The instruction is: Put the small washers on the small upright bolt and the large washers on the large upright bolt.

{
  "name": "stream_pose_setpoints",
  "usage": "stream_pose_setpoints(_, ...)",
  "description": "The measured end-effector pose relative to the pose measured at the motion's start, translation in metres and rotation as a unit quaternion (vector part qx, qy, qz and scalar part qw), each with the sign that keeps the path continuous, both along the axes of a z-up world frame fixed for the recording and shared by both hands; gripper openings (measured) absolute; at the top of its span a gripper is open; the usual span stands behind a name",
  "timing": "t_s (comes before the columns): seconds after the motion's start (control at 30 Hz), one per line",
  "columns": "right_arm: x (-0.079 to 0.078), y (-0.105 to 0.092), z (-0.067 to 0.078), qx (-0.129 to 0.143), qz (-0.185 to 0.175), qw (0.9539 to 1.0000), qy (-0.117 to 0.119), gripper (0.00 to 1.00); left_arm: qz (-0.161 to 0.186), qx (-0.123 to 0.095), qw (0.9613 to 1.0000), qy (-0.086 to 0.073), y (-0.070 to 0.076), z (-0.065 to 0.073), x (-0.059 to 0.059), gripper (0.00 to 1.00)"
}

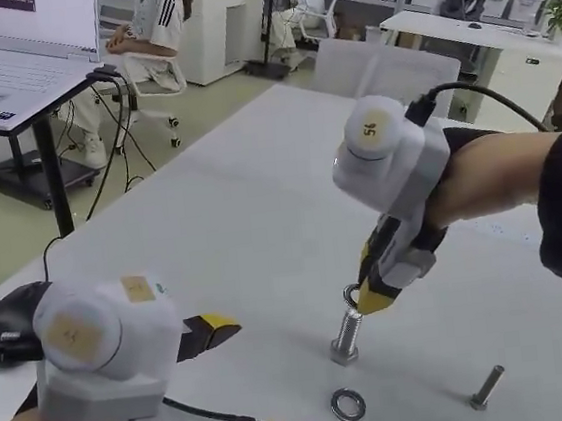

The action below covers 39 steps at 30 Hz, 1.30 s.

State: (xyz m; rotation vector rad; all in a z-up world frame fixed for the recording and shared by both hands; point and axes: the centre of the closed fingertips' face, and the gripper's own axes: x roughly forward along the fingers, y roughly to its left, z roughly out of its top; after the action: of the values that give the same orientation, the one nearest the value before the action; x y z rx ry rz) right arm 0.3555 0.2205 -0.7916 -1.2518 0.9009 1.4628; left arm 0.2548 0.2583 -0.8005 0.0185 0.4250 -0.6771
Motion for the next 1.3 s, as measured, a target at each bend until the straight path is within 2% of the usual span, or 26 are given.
stream_pose_setpoints(0.27, 0.007, 0.000, -0.009, -0.012, 0.002, 0.9999, -0.002, 0.23, 0.003, -0.002, 1.0000, 0.002, 0.002, -0.001, 0.000, 0.84)
stream_pose_setpoints(1.3, 0.004, -0.001, -0.033, -0.024, -0.004, 0.9996, 0.015, 0.23, 0.003, -0.003, 0.9999, 0.010, 0.003, -0.008, -0.001, 0.83)
